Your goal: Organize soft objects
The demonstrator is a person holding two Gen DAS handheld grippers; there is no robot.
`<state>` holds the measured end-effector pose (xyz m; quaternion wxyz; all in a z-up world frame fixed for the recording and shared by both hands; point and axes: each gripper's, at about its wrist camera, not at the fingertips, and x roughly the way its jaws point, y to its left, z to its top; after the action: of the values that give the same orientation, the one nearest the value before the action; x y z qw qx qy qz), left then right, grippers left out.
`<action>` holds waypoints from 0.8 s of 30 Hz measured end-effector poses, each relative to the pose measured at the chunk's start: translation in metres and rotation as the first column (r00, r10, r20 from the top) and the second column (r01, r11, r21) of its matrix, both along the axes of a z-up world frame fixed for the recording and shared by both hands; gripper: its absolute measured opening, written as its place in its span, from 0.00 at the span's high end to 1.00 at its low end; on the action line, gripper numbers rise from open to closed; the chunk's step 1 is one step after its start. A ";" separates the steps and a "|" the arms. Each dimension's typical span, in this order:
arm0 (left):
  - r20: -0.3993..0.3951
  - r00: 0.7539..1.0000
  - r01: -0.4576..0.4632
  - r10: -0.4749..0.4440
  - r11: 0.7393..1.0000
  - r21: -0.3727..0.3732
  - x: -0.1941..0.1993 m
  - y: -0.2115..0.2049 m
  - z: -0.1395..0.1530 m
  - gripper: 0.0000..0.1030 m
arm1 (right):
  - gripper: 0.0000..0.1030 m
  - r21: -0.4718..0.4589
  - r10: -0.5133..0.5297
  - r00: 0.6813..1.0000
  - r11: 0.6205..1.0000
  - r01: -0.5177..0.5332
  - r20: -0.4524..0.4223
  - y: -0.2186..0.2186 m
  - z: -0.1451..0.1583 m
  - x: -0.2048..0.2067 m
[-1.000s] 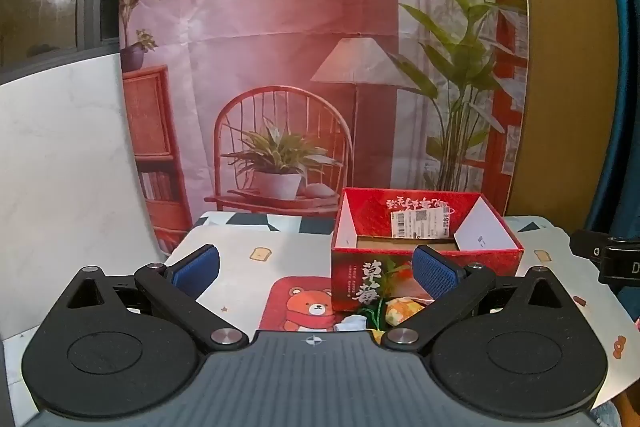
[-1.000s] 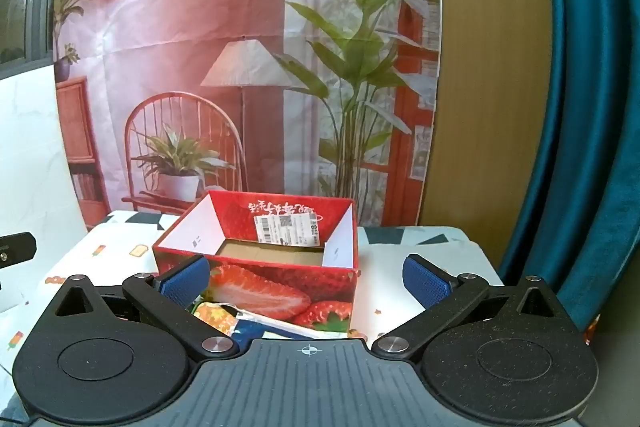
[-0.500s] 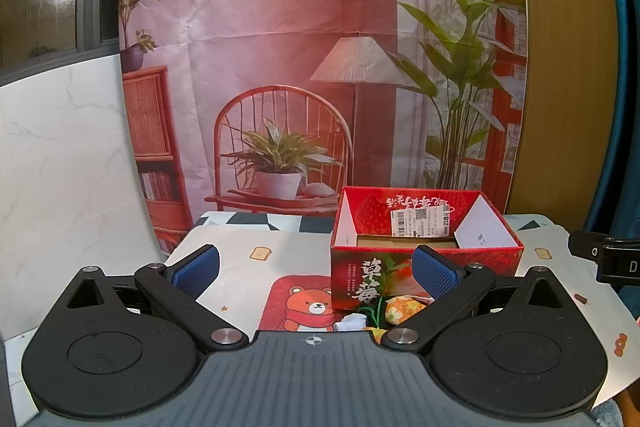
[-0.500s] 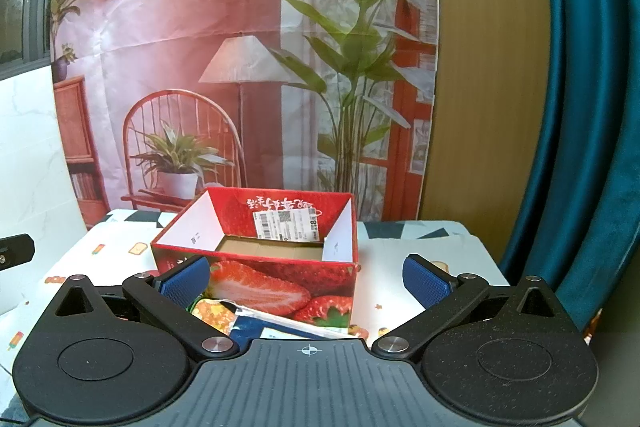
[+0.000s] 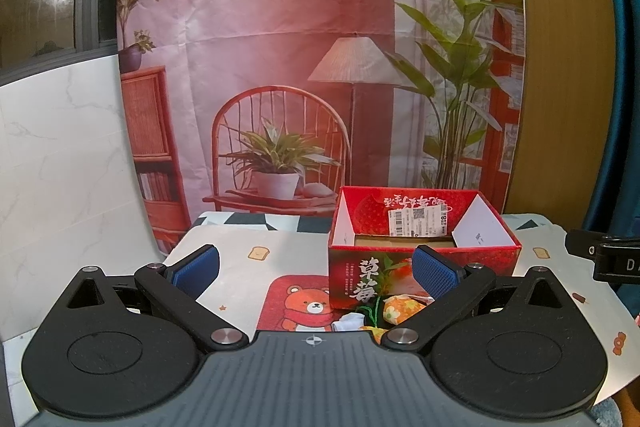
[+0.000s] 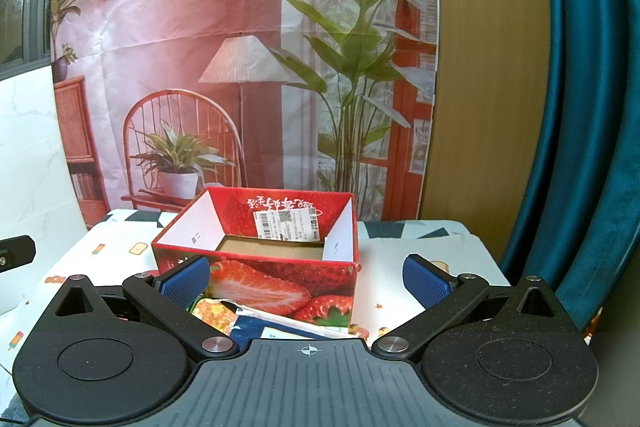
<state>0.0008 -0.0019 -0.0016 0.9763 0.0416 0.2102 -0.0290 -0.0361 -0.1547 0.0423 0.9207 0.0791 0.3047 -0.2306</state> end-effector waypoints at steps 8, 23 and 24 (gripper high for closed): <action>-0.003 1.000 0.002 -0.002 1.000 0.000 0.001 0.000 -0.001 0.00 | 0.00 0.000 0.000 1.000 1.000 0.000 0.000 0.000 0.000 0.000; -0.003 1.000 0.002 -0.002 1.000 -0.002 0.003 -0.001 -0.003 0.00 | 0.00 -0.001 0.000 1.000 1.000 0.000 0.000 0.001 0.000 0.000; -0.003 1.000 0.003 -0.003 1.000 -0.001 0.003 -0.001 -0.003 0.00 | 0.00 -0.002 0.000 1.000 1.000 0.000 0.000 0.000 0.000 0.000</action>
<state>0.0040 -0.0031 -0.0043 0.9760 0.0414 0.2117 -0.0306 -0.0363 -0.1544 0.0422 0.9208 0.0785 0.3043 -0.2311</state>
